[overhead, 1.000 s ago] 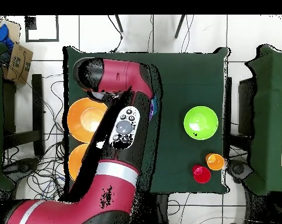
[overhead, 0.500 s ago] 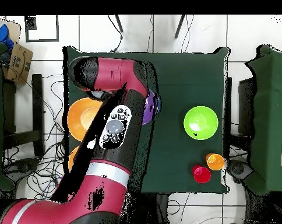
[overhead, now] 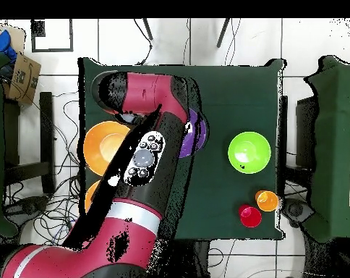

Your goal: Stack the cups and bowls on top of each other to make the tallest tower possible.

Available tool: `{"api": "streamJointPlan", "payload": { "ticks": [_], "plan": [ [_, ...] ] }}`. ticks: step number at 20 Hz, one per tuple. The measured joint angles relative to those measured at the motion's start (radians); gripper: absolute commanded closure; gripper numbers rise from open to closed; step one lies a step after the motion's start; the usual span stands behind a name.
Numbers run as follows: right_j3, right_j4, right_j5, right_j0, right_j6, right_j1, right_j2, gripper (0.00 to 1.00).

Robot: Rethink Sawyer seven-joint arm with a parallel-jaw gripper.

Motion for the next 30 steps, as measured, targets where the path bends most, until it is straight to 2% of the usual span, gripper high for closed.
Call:
{"api": "streamJointPlan", "payload": {
  "ticks": [23, 30],
  "plan": [
    [0.0, 0.0, 0.0, 0.0, 0.0, 0.007, -0.018, 1.0],
    [0.0, 0.0, -0.033, -0.002, 0.0, 0.007, -0.018, 1.0]
  ]
}}
